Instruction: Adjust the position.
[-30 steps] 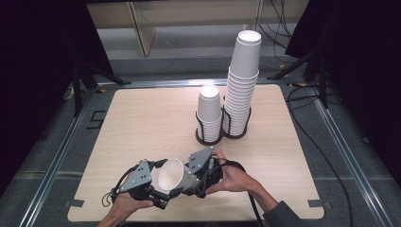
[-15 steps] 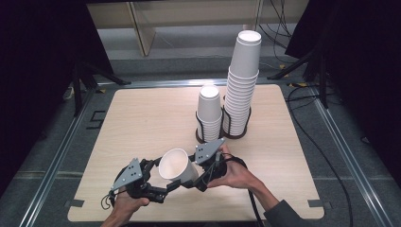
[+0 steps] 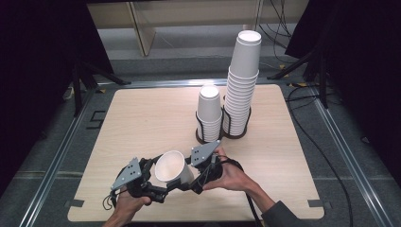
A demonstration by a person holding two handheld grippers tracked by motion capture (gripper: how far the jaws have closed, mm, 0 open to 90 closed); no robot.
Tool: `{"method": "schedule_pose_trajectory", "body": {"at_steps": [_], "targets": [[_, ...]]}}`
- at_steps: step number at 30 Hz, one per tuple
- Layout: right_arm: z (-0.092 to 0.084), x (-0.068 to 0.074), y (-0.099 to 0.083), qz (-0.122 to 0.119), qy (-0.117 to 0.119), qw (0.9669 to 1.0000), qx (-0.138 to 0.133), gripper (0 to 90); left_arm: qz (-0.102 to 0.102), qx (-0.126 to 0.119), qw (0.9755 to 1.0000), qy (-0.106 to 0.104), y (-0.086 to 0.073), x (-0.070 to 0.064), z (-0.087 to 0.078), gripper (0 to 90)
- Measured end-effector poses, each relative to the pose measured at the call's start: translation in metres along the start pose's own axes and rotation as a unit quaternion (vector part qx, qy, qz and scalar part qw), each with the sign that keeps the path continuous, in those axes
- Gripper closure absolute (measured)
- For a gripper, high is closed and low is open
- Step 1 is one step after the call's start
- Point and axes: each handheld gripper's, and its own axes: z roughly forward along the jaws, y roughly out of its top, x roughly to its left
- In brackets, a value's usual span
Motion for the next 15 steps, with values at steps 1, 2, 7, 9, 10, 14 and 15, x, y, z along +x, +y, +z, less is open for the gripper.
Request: {"method": "schedule_pose_trajectory", "body": {"at_steps": [1,2,7,9,10,14,15], "targets": [[0.001,0.0001,-0.0002,0.001,0.0,1.0,0.0,21.5,0.0,-0.002,1.0,-0.001,0.0,-0.0003,0.0003,4.3],[0.0018,0.0003,-0.0004,0.001,0.0,1.0,0.001,21.4,-0.001,-0.003,1.0,-0.003,-0.0001,-0.0003,0.0005,5.1],[0.0052,0.001,-0.001,0.004,0.004,1.0,0.0,21.4,0.0,-0.002,1.0,-0.004,-0.0004,-0.001,0.0011,7.6],[0.0057,0.0011,-0.001,0.005,0.006,1.0,-0.003,21.4,0.002,-0.002,1.0,-0.006,-0.0006,-0.0008,0.0012,9.4],[0.0057,0.0011,-0.001,0.006,0.006,1.0,-0.004,21.4,0.002,-0.002,1.0,-0.006,-0.0006,-0.0008,0.0012,9.9],[0.0064,0.0007,-0.0019,0.006,0.007,0.9999,-0.005,21.2,0.004,0.0,1.0,-0.007,-0.0006,-0.0003,0.001,11.4],[0.0064,0.0007,-0.0019,0.006,0.007,0.9999,-0.005,21.2,0.004,0.0,1.0,-0.007,-0.0006,-0.0003,0.001,11.8]]}}
